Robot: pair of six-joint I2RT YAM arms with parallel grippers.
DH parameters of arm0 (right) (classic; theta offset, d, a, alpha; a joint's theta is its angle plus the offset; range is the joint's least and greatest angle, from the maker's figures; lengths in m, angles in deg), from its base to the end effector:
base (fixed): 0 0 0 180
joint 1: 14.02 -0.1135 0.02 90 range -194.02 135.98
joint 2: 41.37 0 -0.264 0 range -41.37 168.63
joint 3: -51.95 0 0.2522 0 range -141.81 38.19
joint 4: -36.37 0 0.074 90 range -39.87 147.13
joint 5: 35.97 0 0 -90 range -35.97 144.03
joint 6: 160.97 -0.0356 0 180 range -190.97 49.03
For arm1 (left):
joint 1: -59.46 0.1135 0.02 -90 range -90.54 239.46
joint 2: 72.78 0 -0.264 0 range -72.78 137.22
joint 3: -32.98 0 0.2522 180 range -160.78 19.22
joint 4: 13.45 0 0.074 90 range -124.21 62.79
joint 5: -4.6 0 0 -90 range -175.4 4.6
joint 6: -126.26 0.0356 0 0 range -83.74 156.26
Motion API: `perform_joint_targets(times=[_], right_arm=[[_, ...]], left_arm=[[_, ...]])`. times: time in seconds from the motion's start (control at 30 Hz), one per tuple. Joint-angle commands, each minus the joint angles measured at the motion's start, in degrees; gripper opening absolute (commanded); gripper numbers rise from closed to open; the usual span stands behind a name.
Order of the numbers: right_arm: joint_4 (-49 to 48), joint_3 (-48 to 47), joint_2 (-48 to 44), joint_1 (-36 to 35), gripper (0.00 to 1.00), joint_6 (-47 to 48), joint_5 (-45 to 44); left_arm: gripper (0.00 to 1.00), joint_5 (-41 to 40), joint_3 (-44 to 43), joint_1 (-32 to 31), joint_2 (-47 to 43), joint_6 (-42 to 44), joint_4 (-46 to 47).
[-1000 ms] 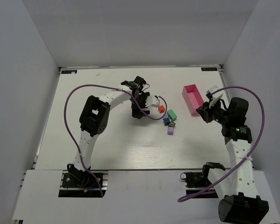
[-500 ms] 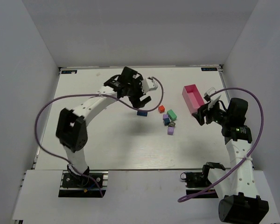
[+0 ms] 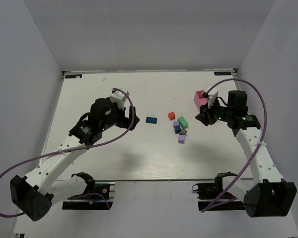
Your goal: Build the wood block tower
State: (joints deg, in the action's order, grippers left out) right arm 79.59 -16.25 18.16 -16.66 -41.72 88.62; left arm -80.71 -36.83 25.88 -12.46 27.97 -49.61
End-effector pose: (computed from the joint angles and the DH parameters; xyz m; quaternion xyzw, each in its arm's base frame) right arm 0.2194 0.0303 0.3205 -0.3652 0.7747 0.1539 0.4928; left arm 0.1949 -0.1329 0.3353 0.2071 0.8251 -0.2199 0.4774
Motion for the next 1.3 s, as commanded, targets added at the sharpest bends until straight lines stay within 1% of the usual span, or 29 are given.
perform_joint_targets(times=[0.0, 0.03, 0.13, 0.2, 0.27, 0.33, 0.37, 0.4, 0.43, 0.47, 0.57, 0.63, 0.67, 0.73, 0.77, 0.87, 1.0, 1.07, 1.27], right_arm=[[-2.38, -2.78, 3.40, -3.95, 0.47, -2.36, -6.69], [-3.34, -3.13, 6.45, -6.39, 0.47, -2.45, -7.60], [-5.62, -5.06, 10.60, -9.48, 0.47, -4.11, -12.17], [-6.86, -6.38, 14.72, -12.21, 0.47, -4.99, -17.08], [-7.39, -8.57, 18.49, -14.66, 0.49, -5.35, -18.76], [-8.09, -9.81, 20.36, -15.90, 0.49, -5.53, -21.21], [-8.18, -11.81, 23.50, -17.83, 0.49, -5.70, -22.10], [-8.18, -12.53, 24.75, -18.19, 0.49, -6.22, -22.80], [-8.18, -13.93, 25.72, -18.72, 0.47, -6.14, -24.12], [-8.18, -15.08, 29.12, -20.03, 0.45, -6.23, -24.56], [-8.27, -17.54, 33.71, -22.50, 0.38, -6.40, -25.80], [-8.80, -19.12, 36.00, -23.46, 0.38, -6.93, -28.51], [-8.62, -21.30, 37.92, -23.64, 0.40, -7.11, -29.39], [-8.19, -22.99, 40.31, -23.82, 0.47, -7.63, -30.36], [-7.40, -24.91, 41.10, -23.82, 0.54, -7.72, -30.63], [-6.87, -25.28, 42.95, -24.17, 0.63, -7.99, -30.37], [-7.48, -24.06, 42.86, -24.09, 0.67, -7.55, -31.25], [-7.92, -24.14, 43.91, -24.08, 0.67, -7.55, -31.34], [-4.67, -28.52, 48.56, -24.70, 0.67, -9.04, -28.70]], left_arm=[[1.00, -4.59, 3.74, 0.10, -3.97, -4.98, 3.23], [1.00, -4.60, 3.76, 0.10, -5.19, -5.76, 3.23], [1.00, -2.15, 4.28, 0.10, -5.91, -5.77, 3.85], [1.00, -2.14, 4.89, 0.10, -7.31, -5.77, 4.37], [1.00, -3.63, 5.51, 0.10, -7.32, -5.77, 4.37], [1.00, -5.11, 6.04, 0.10, -7.93, -6.38, 4.37], [1.00, -5.13, 6.04, 0.10, -7.93, -7.17, 3.85], [1.00, -5.13, 6.04, 0.10, -7.93, -7.17, 3.85], [1.00, -6.52, 6.04, 0.10, -7.93, -7.17, 3.85], [1.00, -6.53, 6.04, 0.10, -7.93, -7.70, 3.85], [1.00, -6.53, 6.04, 0.10, -8.45, -7.70, 3.85], [1.00, -6.53, 6.04, 0.10, -8.46, -7.70, 3.85], [1.00, -6.53, 6.04, 0.10, -8.46, -7.70, 3.33], [1.00, -6.53, 6.04, 0.10, -8.46, -7.70, 3.32], [1.00, -6.53, 6.04, 0.10, -8.46, -7.70, 3.32], [1.00, -6.53, 6.04, 0.10, -8.99, -7.70, 3.32], [1.00, -5.92, 6.04, 0.10, -8.99, -7.70, 3.32], [1.00, -5.40, 6.04, 0.10, -8.99, -7.70, 3.32], [1.00, -5.92, 6.04, 0.10, -9.51, -7.70, 3.32]])
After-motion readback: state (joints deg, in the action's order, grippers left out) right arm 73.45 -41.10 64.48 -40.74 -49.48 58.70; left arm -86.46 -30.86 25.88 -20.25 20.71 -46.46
